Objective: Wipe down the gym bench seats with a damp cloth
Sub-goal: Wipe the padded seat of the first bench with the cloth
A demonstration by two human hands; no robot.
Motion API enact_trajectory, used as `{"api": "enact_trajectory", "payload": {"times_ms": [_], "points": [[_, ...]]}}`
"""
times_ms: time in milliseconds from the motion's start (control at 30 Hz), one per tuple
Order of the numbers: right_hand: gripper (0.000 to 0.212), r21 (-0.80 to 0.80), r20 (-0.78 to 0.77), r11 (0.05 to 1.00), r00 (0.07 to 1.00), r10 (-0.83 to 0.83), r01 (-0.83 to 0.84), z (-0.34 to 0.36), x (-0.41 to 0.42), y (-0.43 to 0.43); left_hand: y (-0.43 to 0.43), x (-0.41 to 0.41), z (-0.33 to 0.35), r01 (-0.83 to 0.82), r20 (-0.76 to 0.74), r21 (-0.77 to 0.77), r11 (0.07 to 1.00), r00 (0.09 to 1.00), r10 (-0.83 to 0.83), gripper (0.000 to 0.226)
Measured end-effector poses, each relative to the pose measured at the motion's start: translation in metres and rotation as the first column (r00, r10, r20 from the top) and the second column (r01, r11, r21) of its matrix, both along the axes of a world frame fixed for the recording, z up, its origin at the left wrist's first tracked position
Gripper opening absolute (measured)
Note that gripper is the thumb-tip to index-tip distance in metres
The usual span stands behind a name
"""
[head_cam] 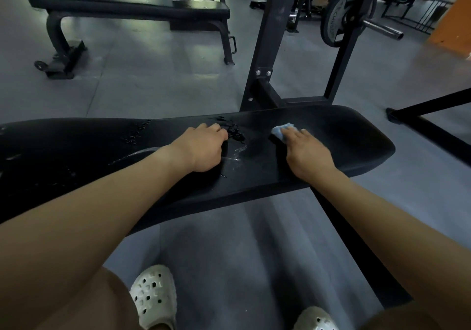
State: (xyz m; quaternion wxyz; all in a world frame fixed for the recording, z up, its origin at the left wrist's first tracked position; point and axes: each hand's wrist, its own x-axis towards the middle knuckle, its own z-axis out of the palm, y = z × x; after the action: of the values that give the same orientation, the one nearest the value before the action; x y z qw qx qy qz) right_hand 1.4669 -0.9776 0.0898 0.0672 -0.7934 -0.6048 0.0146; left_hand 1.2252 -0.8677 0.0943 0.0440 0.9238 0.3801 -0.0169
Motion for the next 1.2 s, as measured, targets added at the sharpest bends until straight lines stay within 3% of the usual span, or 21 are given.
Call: {"api": "enact_trajectory", "payload": {"times_ms": [133,367,533,633,767,867,1200], "points": [[0.046,0.013,0.041,1.0,0.999,0.001,-0.002,-0.004,-0.012,0.008,0.003,-0.003,0.0,0.019,0.018,-0.012,1.0,1.0,-0.019,0.046],[0.036,0.071,0.016,0.945,0.948,0.318,-0.318,-0.009,-0.058,0.01,0.009,-0.004,0.002,0.031,0.046,-0.001,1.0,0.998,-0.031,0.041],[0.042,0.067,-0.058,0.912,0.911,0.408,-0.404,-0.009,-0.048,0.014,0.012,-0.004,0.003,0.042,0.065,-0.019,0.999,0.997,-0.041,0.04],[0.043,0.042,-0.07,0.944,0.942,0.329,-0.327,-0.003,-0.028,0.02,0.014,-0.006,0.004,0.048,0.075,-0.035,0.998,0.996,-0.046,0.041],[0.035,0.083,-0.055,0.996,0.998,0.035,-0.03,-0.007,-0.004,0.033,0.015,-0.008,0.001,0.055,0.083,-0.049,0.997,0.995,-0.051,0.042],[0.026,0.136,-0.083,0.991,0.997,-0.004,0.015,-0.014,-0.008,0.041,0.016,-0.01,0.0,0.061,0.088,-0.057,0.996,0.995,-0.056,0.042],[0.05,-0.006,-0.143,0.928,0.918,0.369,-0.373,-0.01,-0.055,0.048,0.032,-0.022,-0.003,0.107,0.166,-0.05,0.993,0.981,-0.097,0.031]]}}
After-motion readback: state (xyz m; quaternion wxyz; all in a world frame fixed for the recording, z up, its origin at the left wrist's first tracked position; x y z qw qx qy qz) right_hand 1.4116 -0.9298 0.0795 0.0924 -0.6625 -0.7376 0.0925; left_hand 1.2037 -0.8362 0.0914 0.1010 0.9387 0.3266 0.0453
